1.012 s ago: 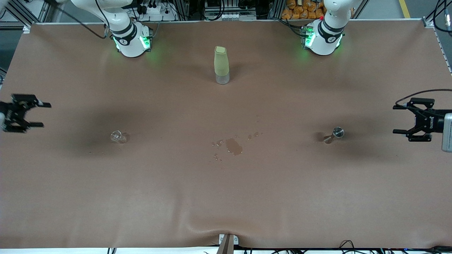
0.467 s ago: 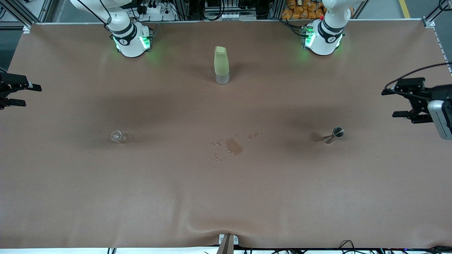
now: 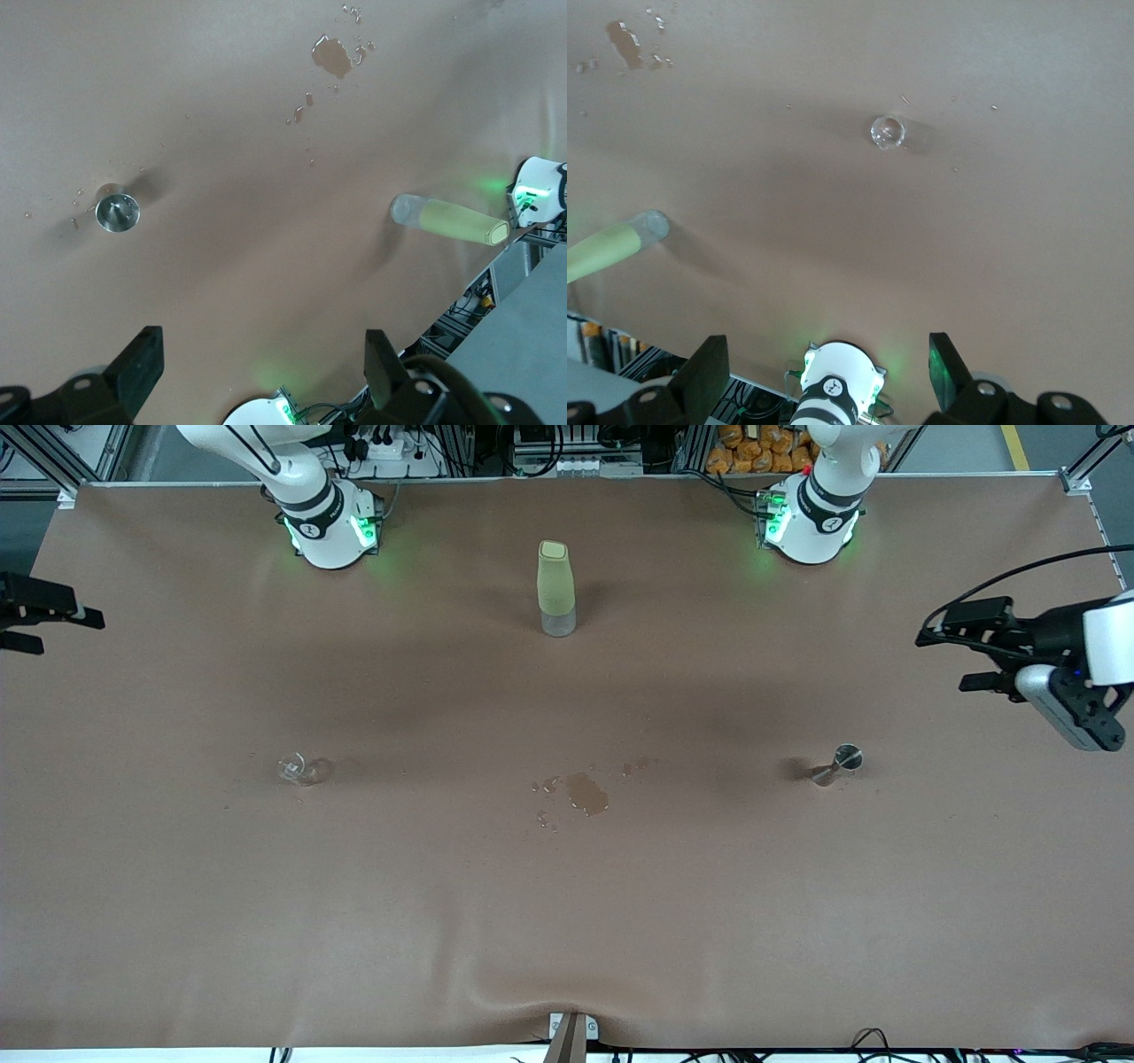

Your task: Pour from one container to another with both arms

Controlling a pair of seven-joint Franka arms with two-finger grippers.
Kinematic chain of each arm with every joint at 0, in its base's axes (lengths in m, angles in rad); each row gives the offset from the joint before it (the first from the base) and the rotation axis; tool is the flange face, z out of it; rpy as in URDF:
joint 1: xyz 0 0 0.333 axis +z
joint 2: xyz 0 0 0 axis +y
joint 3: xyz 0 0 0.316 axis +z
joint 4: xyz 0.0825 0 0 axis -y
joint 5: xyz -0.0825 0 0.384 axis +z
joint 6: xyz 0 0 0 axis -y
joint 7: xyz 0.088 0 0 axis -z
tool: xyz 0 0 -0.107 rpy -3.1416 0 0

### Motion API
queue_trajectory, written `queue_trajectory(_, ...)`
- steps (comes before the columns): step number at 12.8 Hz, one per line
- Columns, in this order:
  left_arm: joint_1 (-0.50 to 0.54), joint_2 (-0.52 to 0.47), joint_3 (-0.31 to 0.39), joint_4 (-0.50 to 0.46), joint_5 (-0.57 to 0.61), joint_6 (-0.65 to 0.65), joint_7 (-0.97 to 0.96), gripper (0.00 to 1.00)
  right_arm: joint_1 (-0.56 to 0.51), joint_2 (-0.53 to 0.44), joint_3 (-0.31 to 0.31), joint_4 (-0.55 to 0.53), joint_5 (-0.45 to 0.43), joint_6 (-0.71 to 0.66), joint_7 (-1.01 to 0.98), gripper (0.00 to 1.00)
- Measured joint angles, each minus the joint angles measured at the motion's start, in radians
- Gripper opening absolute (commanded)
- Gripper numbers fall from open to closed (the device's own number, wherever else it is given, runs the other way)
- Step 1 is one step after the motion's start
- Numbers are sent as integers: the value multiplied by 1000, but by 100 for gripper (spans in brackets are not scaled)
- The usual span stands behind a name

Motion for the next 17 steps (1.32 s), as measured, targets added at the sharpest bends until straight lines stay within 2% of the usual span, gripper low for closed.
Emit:
queue_trajectory(2,1,-3,-5,0,6,2,-7,100,-56,-35,123,0,-39,4,106,100)
queue_trajectory(5,2,-19,-5,0,8,25,-42,100,-69,-75,203,-20,-86,66,195,100)
queue_trajectory(10,-43,-63,-89,-5,143,54,-250,100,-72,-161,223,-159,-139,176,207,100)
queue_trajectory(15,-46,-66,-95,-13,185,64,-346,100,-72,-190,237,-242,-196,338,207,100)
queue_trajectory(17,-45,-67,-94,-13,204,64,-361,100,-72,-194,239,-252,-220,358,225,100)
